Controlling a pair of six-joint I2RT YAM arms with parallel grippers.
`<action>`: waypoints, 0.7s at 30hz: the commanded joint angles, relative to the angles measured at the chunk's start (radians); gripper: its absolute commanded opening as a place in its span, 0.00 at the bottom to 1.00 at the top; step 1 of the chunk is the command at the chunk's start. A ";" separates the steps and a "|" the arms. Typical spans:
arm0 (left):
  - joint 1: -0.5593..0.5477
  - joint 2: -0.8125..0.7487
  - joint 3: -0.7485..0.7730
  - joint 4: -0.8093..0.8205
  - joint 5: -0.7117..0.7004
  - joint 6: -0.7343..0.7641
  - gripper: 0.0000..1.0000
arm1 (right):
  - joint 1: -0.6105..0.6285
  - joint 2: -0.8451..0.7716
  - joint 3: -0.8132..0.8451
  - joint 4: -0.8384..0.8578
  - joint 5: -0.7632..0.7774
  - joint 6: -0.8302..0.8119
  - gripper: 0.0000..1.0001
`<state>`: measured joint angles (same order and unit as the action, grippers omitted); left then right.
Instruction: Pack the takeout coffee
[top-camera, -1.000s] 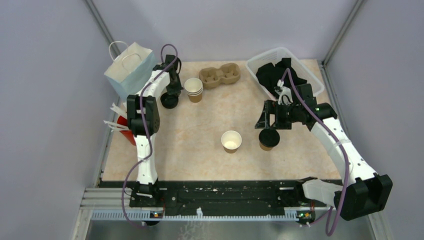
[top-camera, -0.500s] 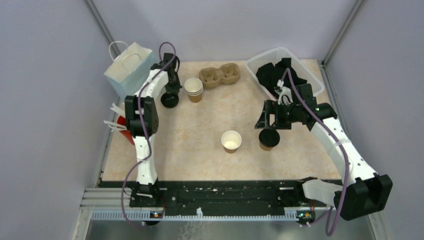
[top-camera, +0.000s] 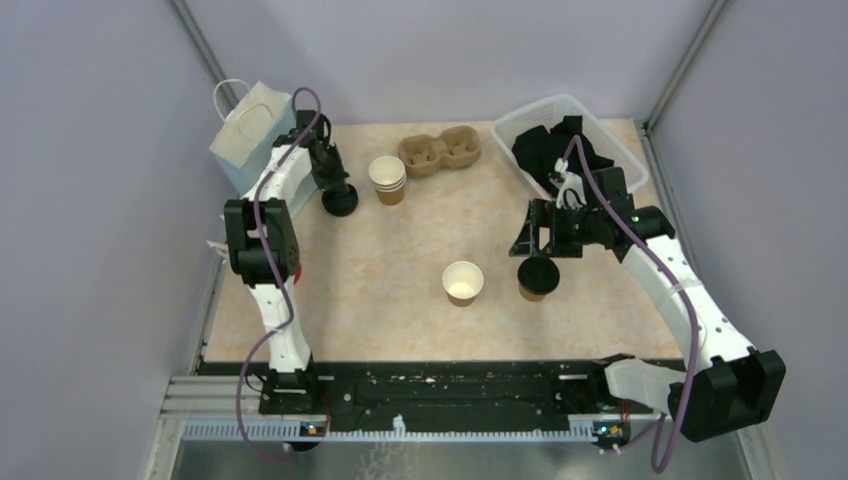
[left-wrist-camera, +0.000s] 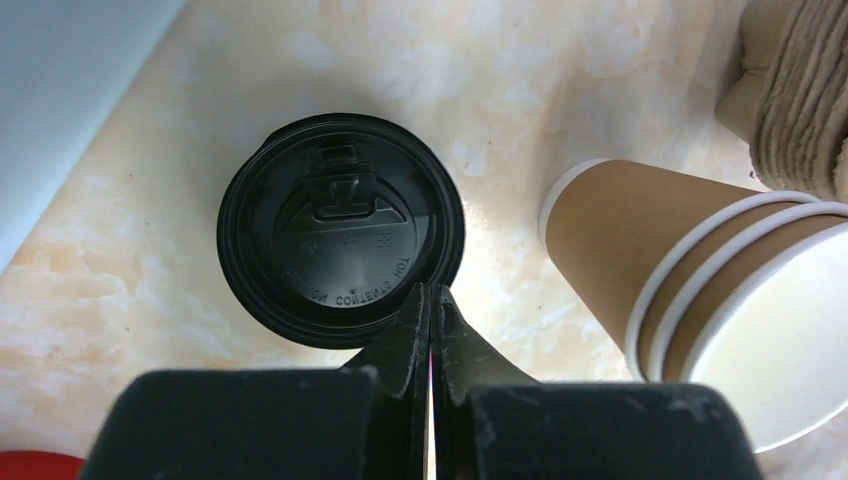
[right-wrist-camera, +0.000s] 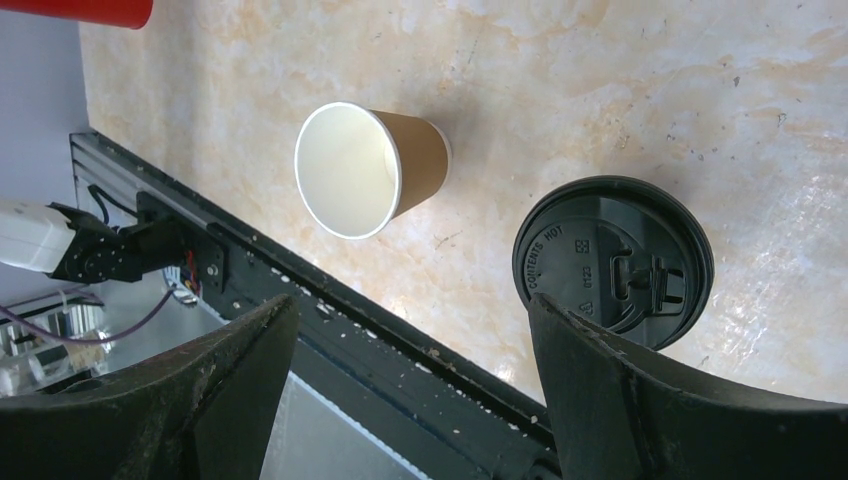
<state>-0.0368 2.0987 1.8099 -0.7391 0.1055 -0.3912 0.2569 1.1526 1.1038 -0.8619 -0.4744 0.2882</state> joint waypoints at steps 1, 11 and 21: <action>0.030 -0.052 -0.036 0.079 0.137 0.017 0.00 | -0.009 -0.028 0.002 0.014 -0.012 -0.005 0.85; -0.054 0.005 0.005 0.045 -0.011 0.196 0.49 | -0.008 -0.022 -0.012 0.031 -0.026 0.017 0.85; -0.057 0.093 0.101 0.002 -0.037 0.195 0.37 | -0.008 -0.007 -0.003 0.026 -0.024 0.011 0.85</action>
<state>-0.1043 2.1681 1.8534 -0.7235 0.0963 -0.2180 0.2565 1.1522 1.0920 -0.8547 -0.4881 0.2985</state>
